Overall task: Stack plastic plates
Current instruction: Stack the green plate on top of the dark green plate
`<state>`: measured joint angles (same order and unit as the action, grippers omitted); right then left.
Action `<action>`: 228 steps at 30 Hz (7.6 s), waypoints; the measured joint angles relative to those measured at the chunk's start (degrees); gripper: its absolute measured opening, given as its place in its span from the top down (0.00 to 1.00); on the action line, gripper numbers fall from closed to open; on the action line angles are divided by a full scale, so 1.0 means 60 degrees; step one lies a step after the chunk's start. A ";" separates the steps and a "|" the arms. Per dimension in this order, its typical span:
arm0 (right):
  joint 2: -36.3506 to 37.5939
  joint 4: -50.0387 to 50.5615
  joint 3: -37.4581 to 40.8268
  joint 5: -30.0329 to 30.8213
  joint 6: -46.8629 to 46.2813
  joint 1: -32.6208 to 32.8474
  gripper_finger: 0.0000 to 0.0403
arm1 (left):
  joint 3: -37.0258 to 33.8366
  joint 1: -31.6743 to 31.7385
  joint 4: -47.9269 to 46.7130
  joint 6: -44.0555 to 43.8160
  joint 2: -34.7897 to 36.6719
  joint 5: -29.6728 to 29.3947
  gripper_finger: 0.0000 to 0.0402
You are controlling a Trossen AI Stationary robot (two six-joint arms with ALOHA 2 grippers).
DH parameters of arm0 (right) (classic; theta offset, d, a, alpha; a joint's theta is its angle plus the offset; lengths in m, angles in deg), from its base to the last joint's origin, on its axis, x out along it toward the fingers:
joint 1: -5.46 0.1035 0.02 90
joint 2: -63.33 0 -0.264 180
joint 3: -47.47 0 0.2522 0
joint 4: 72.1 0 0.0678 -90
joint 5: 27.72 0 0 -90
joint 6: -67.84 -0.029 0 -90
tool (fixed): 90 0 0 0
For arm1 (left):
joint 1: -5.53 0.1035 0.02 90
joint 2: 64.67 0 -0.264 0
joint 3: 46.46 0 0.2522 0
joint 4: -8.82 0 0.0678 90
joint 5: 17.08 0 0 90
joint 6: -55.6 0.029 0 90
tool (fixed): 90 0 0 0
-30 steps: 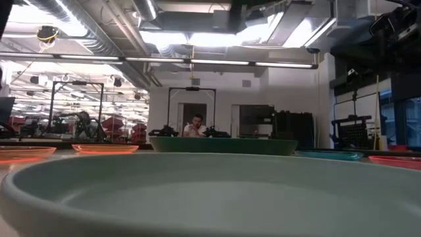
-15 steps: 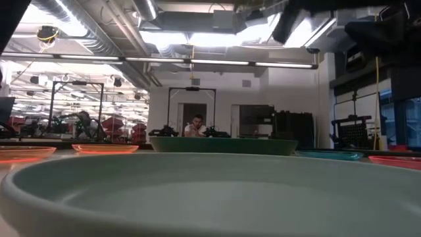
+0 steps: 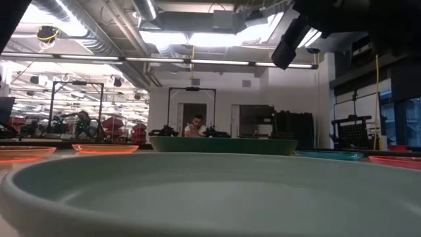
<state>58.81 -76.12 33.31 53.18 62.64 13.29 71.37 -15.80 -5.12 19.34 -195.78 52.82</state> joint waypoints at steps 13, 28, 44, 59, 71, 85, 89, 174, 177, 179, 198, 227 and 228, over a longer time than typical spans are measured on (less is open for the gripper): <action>-0.1392 -0.0376 -0.0916 0.2107 0.0076 0.2018 0.99 | 0.0000 0.0096 -0.0199 -0.1570 0.0000 0.0449 1.00; -0.2052 -0.0270 -0.1198 0.3499 0.0654 0.2889 0.99 | -0.0004 0.0489 -0.0377 -0.1221 -0.0266 0.0309 1.00; -0.2105 -0.0044 -0.1198 0.3604 0.0658 0.2886 0.99 | -0.0051 0.0489 0.0693 -0.1936 -0.1203 0.0856 0.65; -0.2105 0.0066 -0.1198 0.3864 0.0669 0.2878 0.99 | -0.0047 0.0512 0.1387 -0.2369 -0.1749 0.1264 0.58; -0.2105 0.0295 -0.1198 0.3936 0.0669 0.2878 0.99 | -0.0047 0.0773 0.1394 -0.2117 -0.1733 0.1505 0.58; -0.2105 0.0287 -0.1195 0.3935 0.0669 0.2878 0.99 | -0.0022 0.1213 0.1419 -0.1513 -0.1559 0.2081 0.58; -0.2105 0.0288 -0.1195 0.3921 0.0669 0.2878 0.99 | -0.0025 0.1301 0.1356 -0.1338 -0.1506 0.2067 0.58; -0.2295 -0.0808 -0.1198 0.3760 -0.0094 0.2889 0.99 | -0.0033 0.0954 -0.3034 0.0644 0.0862 0.0366 0.99; -0.2392 -0.0877 -0.1198 0.4041 -0.0110 0.2889 0.99 | -0.0022 0.0922 -0.4075 0.0673 0.1444 -0.0204 0.99; -0.2488 -0.1031 -0.1198 0.4130 -0.0168 0.2889 0.99 | -0.0022 0.0869 -0.4925 0.0672 0.1700 -0.0757 0.99; -0.2793 -0.1268 -0.1191 0.4014 -0.0211 0.2886 0.99 | -0.0176 0.1897 -0.8066 0.1044 0.3101 -0.1914 0.99; -0.3382 -0.1557 -0.1188 0.3032 -0.0571 0.2886 0.99 | -0.4787 0.3829 -0.5177 0.1974 0.6528 -0.1014 0.99; -0.3429 -0.1534 -0.1188 0.3097 -0.0527 0.2886 0.99 | -0.5312 0.3911 -0.4495 0.2058 0.6807 -0.0774 0.99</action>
<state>38.23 -85.33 26.18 71.77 59.48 30.60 39.50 7.67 -32.08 31.69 -154.94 48.17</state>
